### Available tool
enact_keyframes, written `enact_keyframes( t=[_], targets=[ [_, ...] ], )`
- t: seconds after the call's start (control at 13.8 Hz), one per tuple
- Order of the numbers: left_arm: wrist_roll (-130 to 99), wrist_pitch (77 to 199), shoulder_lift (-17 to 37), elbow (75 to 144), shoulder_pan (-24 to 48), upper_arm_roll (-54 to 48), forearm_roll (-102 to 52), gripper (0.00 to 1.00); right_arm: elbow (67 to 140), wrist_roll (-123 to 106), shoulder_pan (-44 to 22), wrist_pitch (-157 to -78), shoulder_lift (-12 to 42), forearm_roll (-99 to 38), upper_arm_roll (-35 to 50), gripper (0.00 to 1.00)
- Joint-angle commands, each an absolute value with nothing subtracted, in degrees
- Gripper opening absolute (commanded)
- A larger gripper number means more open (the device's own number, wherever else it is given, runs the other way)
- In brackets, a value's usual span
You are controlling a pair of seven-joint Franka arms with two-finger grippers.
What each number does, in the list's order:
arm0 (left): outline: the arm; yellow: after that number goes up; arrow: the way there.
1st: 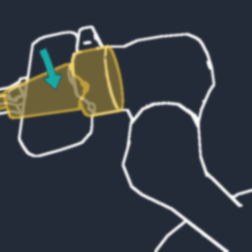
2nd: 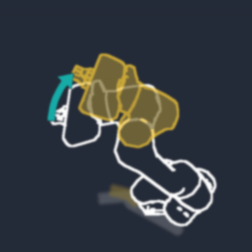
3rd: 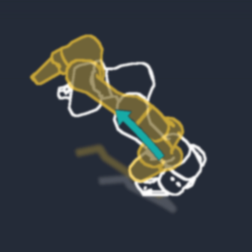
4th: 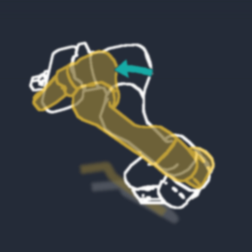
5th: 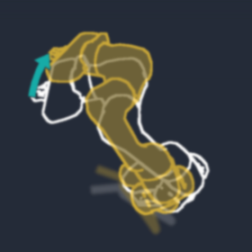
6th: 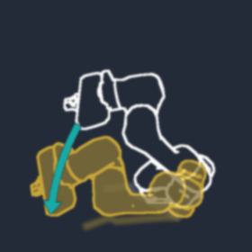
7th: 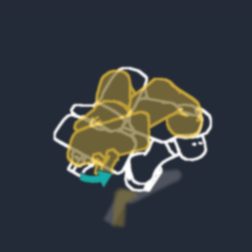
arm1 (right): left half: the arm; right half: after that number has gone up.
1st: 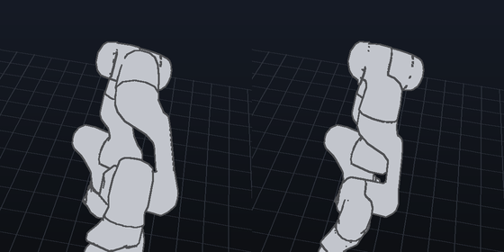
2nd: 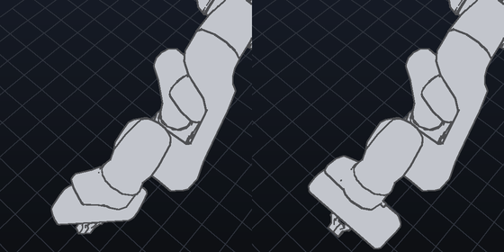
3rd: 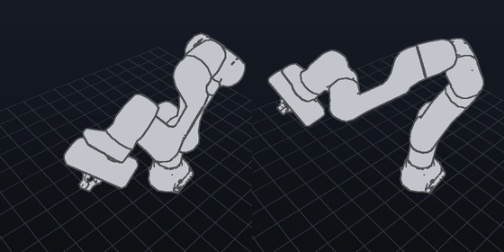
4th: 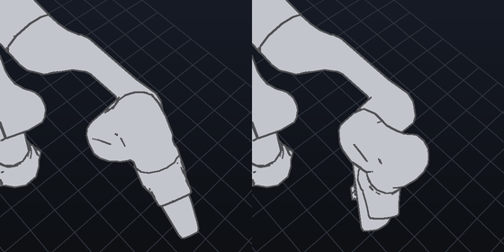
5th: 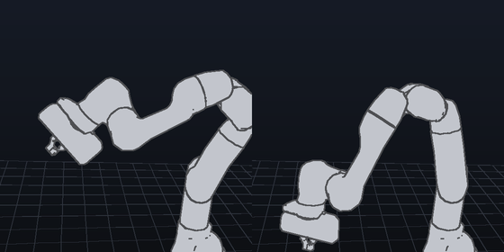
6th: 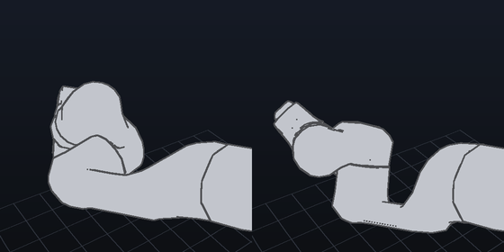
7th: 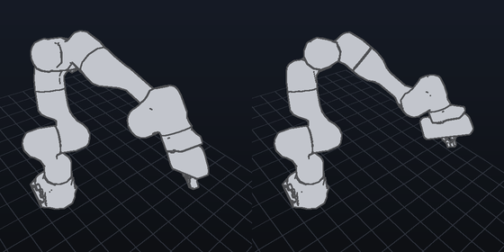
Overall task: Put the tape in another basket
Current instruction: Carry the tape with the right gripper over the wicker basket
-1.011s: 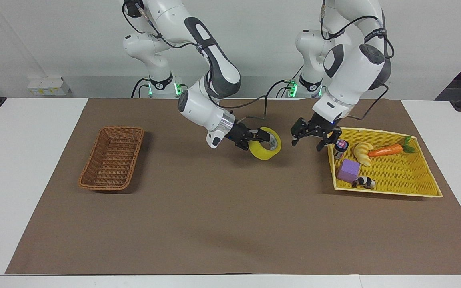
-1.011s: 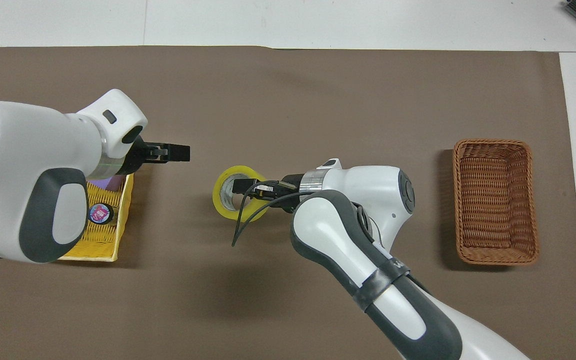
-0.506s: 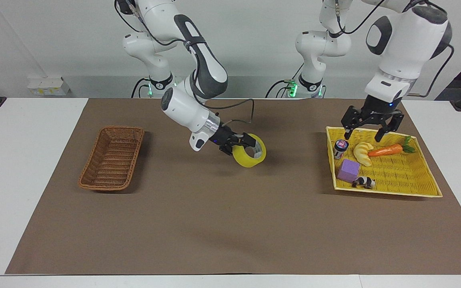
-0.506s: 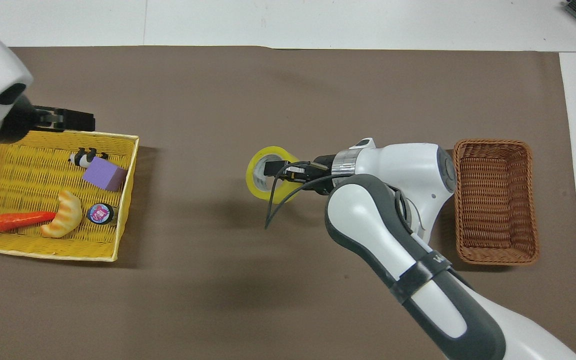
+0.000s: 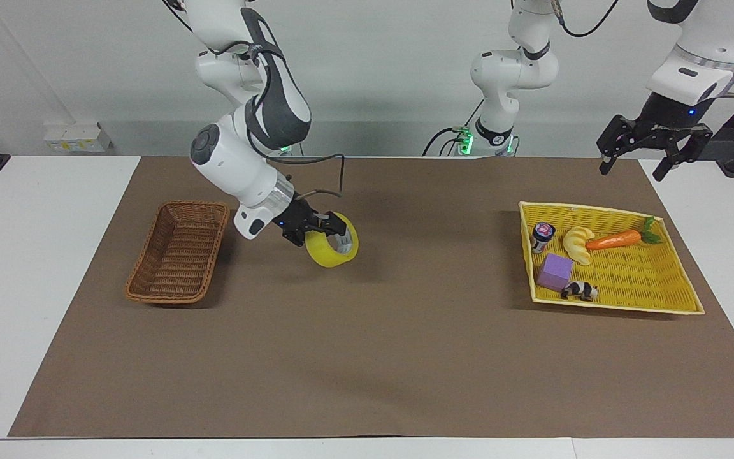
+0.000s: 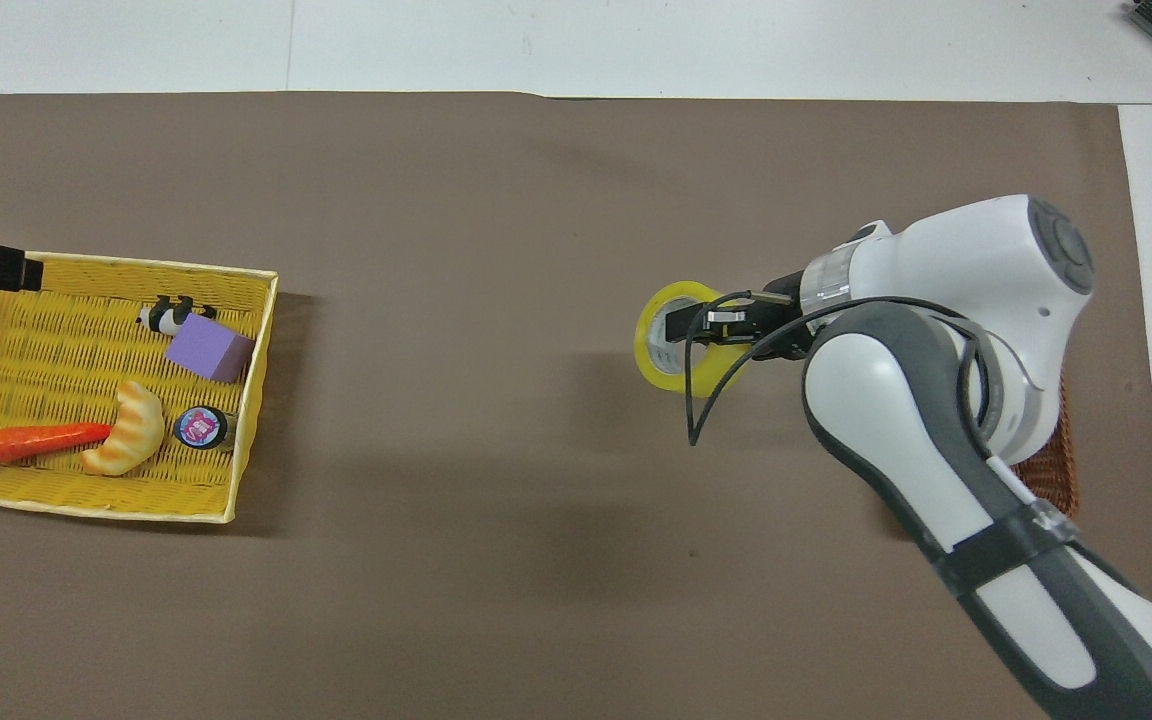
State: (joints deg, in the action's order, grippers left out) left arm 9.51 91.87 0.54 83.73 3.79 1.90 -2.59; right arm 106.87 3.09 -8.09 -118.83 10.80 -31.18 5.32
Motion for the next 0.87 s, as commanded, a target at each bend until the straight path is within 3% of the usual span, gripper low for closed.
enact_keyframes(
  t=[0.0,0.29,0.79],
  targets=[
    [10.20,88.16,0.79,82.71,3.69,1.67,-1.67,1.00,102.23,3.43,-4.58,-110.87,10.55,-24.12,5.98,0.00],
    [9.84,88.15,-0.35,83.23,3.69,1.41,-1.67,1.00,98.45,-4.37,0.78,-101.63,10.90,-17.85,5.80,0.00],
    [9.76,87.98,-0.44,83.32,3.69,1.41,-1.67,1.00,102.47,-13.01,6.06,-101.77,9.06,-2.91,5.80,0.00]
  ],
)
